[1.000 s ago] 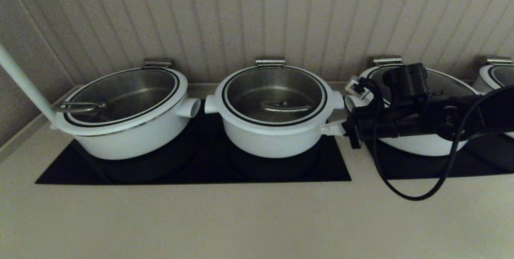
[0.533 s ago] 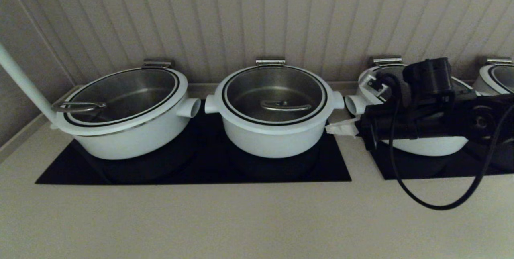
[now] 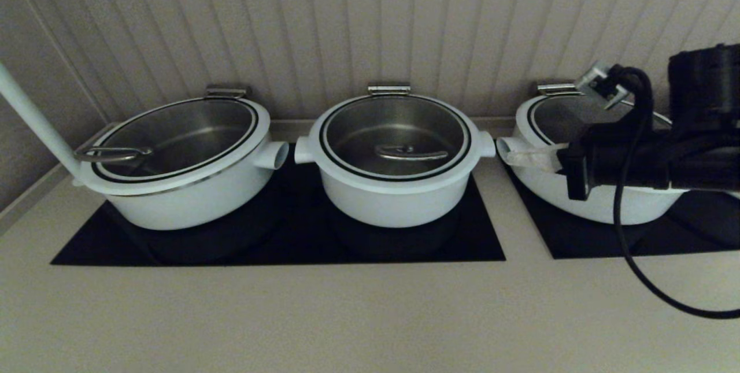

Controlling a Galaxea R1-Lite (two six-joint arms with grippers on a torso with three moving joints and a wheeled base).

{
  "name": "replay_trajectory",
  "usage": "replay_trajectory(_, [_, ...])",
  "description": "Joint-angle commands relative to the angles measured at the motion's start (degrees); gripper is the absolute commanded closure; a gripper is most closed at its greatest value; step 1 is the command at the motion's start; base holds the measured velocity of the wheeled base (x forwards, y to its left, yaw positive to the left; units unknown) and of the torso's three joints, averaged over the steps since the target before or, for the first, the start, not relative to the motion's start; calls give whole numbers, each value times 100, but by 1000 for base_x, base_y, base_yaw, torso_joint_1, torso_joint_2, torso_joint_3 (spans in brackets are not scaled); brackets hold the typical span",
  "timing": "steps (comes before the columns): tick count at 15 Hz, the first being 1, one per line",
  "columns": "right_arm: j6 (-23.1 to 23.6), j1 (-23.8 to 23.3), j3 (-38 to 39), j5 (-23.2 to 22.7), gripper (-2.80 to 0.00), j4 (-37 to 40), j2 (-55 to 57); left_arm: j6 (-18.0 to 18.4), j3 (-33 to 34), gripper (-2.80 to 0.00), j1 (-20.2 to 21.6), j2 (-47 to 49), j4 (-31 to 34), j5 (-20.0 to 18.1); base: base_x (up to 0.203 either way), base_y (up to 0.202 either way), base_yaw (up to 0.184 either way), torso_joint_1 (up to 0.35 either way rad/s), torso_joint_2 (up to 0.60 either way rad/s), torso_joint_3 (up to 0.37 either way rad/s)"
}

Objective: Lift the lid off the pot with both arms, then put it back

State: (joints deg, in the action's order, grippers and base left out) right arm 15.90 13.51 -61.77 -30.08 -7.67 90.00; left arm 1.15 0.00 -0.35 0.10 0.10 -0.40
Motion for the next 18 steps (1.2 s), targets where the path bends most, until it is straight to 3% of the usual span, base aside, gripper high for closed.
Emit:
replay_trajectory(1, [5, 3, -18, 1021, 0, -21, -715, 0, 0, 0, 0, -1, -1, 5, 0, 0, 0, 0, 0, 0])
replay_trajectory(4, [-18, -92, 78, 2164, 0, 23, -1578, 0, 0, 0, 0, -1, -1, 4, 0, 0, 0, 0, 0, 0])
replay_trajectory(6, [-180, -352, 499, 2468, 0, 91, -2345, 0, 0, 0, 0, -1, -1, 5, 0, 0, 0, 0, 0, 0])
replay_trajectory(10, [-947, -718, 2436, 2676, 0, 38, -4164, 0, 0, 0, 0, -1, -1, 5, 0, 0, 0, 0, 0, 0])
replay_trajectory(13, [-1460, -1010, 4031, 2760, 0, -604, -5058, 0, 0, 0, 0, -1, -1, 5, 0, 0, 0, 0, 0, 0])
replay_trajectory(16, [-1576, -1265, 5662, 2697, 0, -1420, -5853, 0, 0, 0, 0, -1, -1, 5, 0, 0, 0, 0, 0, 0])
replay_trajectory(18, [-1591, -1397, 6176, 2629, 0, -1427, -6661, 0, 0, 0, 0, -1, -1, 5, 0, 0, 0, 0, 0, 0])
